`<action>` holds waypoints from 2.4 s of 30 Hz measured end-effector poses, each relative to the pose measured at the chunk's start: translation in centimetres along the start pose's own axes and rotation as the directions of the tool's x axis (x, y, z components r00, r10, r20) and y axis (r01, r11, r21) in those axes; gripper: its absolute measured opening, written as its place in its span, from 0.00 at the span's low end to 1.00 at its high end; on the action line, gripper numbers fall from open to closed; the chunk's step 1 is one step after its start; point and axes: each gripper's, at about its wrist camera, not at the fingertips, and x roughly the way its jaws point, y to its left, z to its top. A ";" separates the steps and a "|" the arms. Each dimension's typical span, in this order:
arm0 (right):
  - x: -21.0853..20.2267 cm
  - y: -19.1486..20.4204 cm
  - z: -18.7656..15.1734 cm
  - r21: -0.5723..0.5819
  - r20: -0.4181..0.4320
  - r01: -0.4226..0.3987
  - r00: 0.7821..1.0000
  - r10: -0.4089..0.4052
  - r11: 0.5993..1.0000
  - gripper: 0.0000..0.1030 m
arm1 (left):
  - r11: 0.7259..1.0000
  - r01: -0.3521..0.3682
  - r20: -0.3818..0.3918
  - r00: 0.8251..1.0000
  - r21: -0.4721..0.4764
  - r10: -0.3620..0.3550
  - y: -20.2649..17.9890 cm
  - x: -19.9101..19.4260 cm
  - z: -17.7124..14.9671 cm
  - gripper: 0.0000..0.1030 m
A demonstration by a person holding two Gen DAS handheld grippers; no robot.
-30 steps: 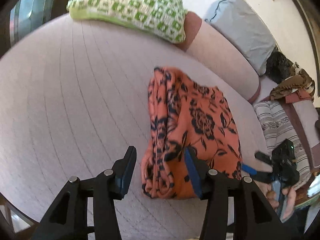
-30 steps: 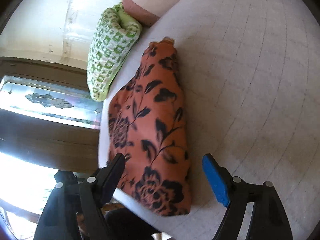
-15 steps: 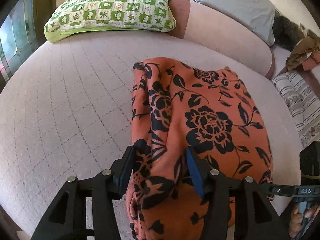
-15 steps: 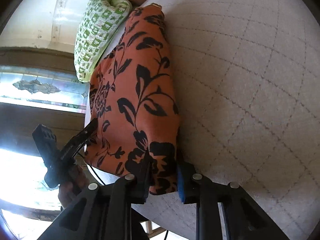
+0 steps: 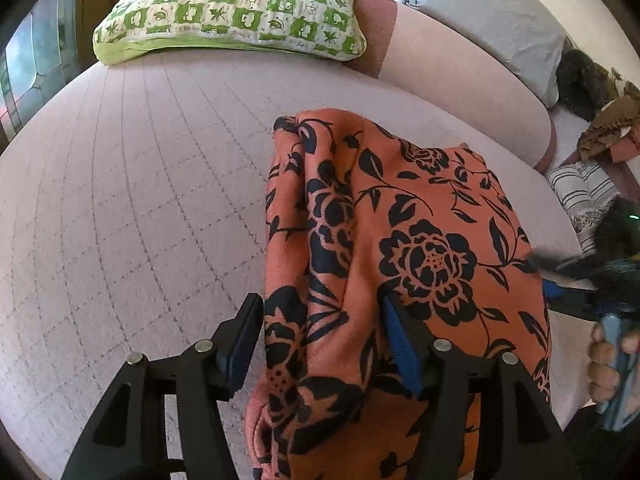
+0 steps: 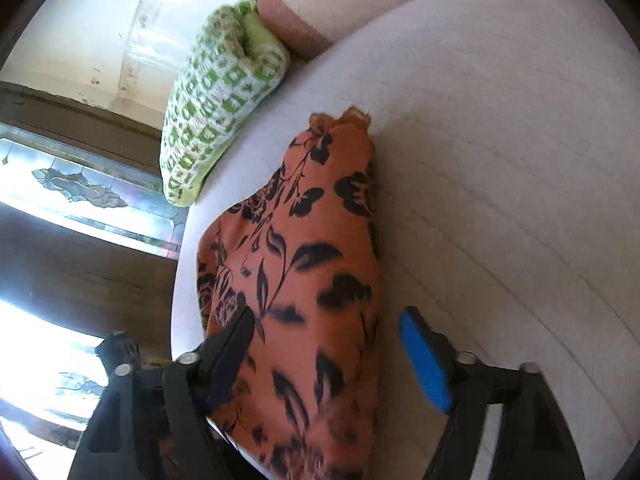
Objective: Fold small clothes
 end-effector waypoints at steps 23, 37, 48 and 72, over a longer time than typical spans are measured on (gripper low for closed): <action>2.2 1.3 3.9 0.018 0.016 0.067 0.998 -0.068 0.998 0.61 | 0.999 0.031 -0.006 0.999 -0.019 -0.031 0.9 -0.1 -0.4 0.63; 1.3 1.2 4.5 0.070 0.087 0.108 0.990 -0.114 0.992 0.71 | 0.998 0.056 -0.012 0.998 -0.031 -0.056 1.1 -0.4 -0.5 0.63; 3.2 -0.1 5.3 0.120 0.079 0.053 0.995 -0.063 0.991 0.32 | 0.995 0.085 -0.002 0.996 -0.046 -0.085 1.5 -1.0 -0.5 0.63; -6.7 5.4 -8.0 -0.180 0.182 0.200 0.969 -0.167 0.963 0.74 | 0.952 0.268 0.014 0.963 -0.149 -0.269 6.2 -6.7 1.4 0.86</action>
